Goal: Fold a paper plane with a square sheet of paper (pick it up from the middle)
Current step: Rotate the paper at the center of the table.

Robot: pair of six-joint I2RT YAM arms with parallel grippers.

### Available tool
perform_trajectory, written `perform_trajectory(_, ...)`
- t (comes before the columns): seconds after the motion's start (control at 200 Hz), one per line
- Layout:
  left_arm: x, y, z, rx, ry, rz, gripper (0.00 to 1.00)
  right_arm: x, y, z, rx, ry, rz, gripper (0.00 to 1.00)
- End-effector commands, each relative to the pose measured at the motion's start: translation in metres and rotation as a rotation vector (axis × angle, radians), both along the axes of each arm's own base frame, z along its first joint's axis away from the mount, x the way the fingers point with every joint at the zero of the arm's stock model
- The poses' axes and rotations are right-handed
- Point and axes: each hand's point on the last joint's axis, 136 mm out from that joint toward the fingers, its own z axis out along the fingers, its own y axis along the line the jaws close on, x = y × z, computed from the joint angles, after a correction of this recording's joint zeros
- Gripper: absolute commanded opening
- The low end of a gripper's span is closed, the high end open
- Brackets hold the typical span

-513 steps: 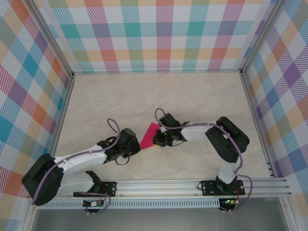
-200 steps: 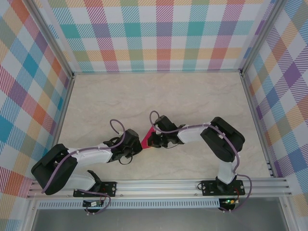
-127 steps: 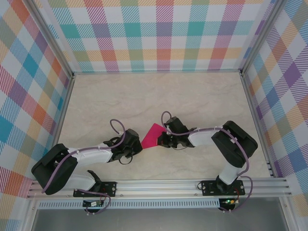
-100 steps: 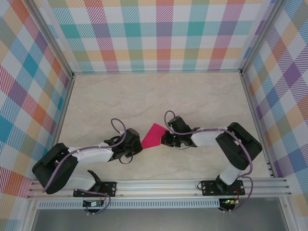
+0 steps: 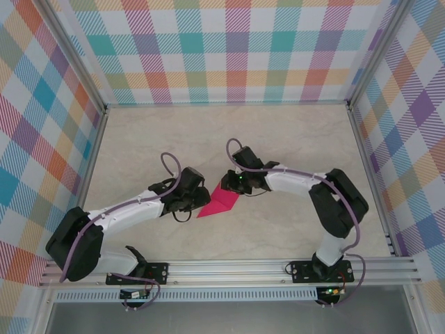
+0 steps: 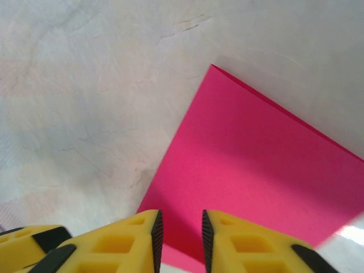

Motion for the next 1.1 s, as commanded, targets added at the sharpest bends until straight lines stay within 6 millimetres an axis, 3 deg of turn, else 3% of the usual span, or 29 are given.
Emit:
perform_trajectory(0.0, -0.009, 0.026, -0.004, 0.09, 0.05, 0.032, 0.53, -0.009, -0.001, -0.024, -0.098, 0.09, 0.03, 0.29)
perform_trajectory(0.3, -0.007, 0.026, 0.0, 0.083, 0.029, 0.006, 0.59, -0.002, -0.006, -0.053, -0.219, 0.1, 0.1, 0.33)
perform_trajectory(0.495, -0.006, 0.022, 0.003, 0.065, 0.015, -0.016, 0.61, 0.007, 0.017, -0.065, -0.194, 0.069, 0.261, 0.32)
perform_trajectory(0.62, -0.008, 0.01, 0.008, 0.021, 0.014, -0.08, 0.65, 0.004, 0.04, -0.057, -0.101, 0.004, 0.459, 0.32)
perform_trajectory(0.745, -0.008, 0.003, 0.012, -0.001, 0.005, -0.132, 0.7, -0.006, 0.041, -0.048, -0.076, -0.021, 0.568, 0.32)
perform_trajectory(0.875, -0.008, -0.01, 0.012, -0.057, -0.012, -0.184, 0.68, 0.003, 0.041, -0.008, -0.007, -0.037, 0.476, 0.4)
perform_trajectory(0.985, -0.005, -0.022, 0.009, -0.083, -0.019, -0.229, 0.59, 0.017, 0.035, 0.031, 0.061, -0.074, 0.341, 0.52)
perform_trajectory(1.095, 0.002, -0.021, 0.003, -0.044, -0.027, -0.244, 0.48, 0.02, 0.017, 0.042, 0.076, -0.062, 0.224, 0.58)
